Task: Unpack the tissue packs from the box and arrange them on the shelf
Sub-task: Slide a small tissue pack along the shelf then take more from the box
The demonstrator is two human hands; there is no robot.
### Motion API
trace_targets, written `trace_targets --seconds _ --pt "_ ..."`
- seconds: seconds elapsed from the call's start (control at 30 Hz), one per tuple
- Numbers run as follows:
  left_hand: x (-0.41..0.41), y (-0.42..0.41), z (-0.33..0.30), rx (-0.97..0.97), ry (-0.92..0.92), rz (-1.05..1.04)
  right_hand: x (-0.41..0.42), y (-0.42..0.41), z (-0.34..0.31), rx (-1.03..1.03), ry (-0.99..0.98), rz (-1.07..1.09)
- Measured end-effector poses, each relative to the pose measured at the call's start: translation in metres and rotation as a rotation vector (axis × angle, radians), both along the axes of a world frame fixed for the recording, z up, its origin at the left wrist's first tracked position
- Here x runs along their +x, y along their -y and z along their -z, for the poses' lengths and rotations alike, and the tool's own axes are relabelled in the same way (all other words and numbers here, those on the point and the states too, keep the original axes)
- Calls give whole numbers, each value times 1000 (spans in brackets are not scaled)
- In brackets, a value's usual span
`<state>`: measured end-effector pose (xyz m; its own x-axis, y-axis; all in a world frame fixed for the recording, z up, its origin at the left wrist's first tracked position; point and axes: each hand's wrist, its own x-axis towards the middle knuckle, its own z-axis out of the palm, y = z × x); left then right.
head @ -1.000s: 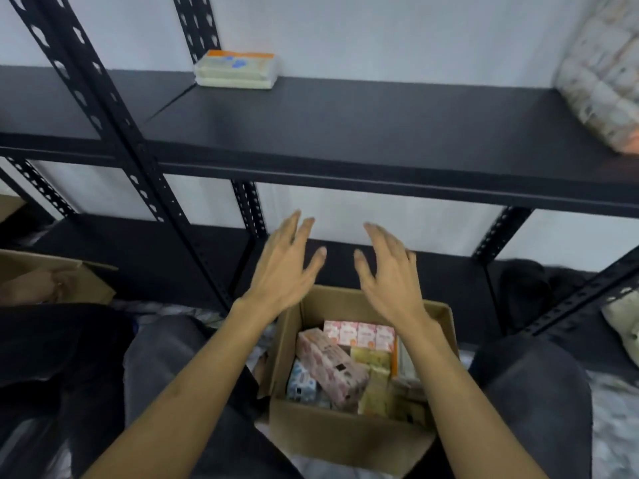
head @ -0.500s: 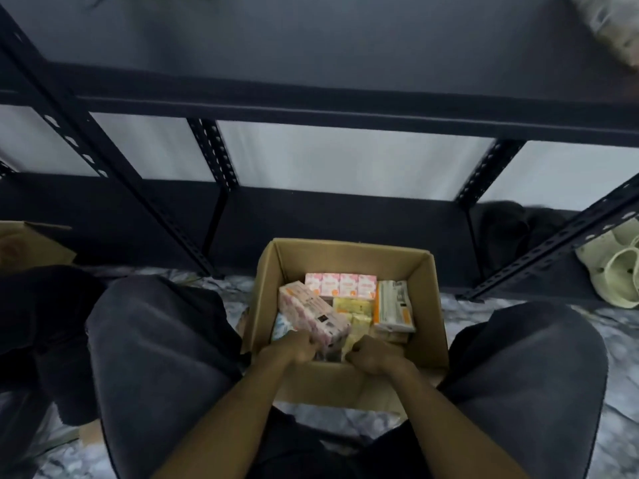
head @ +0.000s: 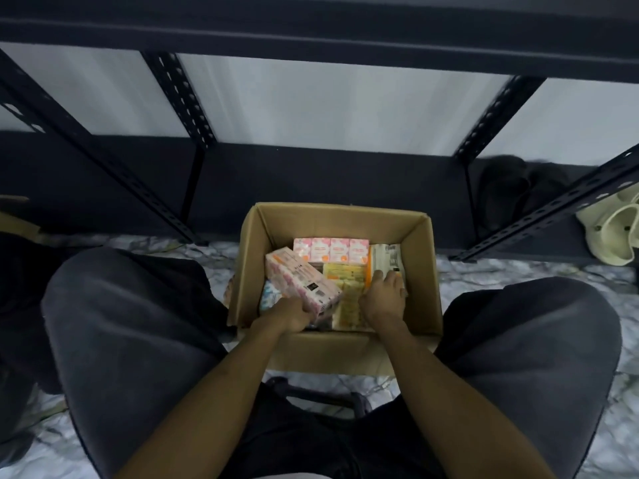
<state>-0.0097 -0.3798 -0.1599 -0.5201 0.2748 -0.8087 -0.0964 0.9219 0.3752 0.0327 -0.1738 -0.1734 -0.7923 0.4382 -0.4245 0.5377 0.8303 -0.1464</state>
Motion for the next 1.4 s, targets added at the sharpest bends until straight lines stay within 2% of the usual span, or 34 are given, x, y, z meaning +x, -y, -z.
trace_targets --seconds 0.13,0.43,0.67,0.8,0.93,1.03,1.17,1.4 --pt "-1 0 -3 7 -59 -43 -4 -11 15 117 7 -77" --pt "0 5 -14 -41 -200 -127 -8 -34 24 49 32 -183" --pt "-3 0 -36 0 -288 -187 -1 -26 12 33 -43 -202" --pt "3 -2 -46 45 -315 -191 10 -33 18 -17 73 -201" --pt "13 4 -51 53 -318 -188 10 -40 21 67 147 -246" --pt "19 8 -54 66 -320 -225 5 -43 19 166 123 -328" --pt "22 11 -55 75 -293 -240 -2 -45 10 137 77 -307" --pt "14 -4 -49 62 -302 -218 -4 -29 -22 -98 -211 -35"
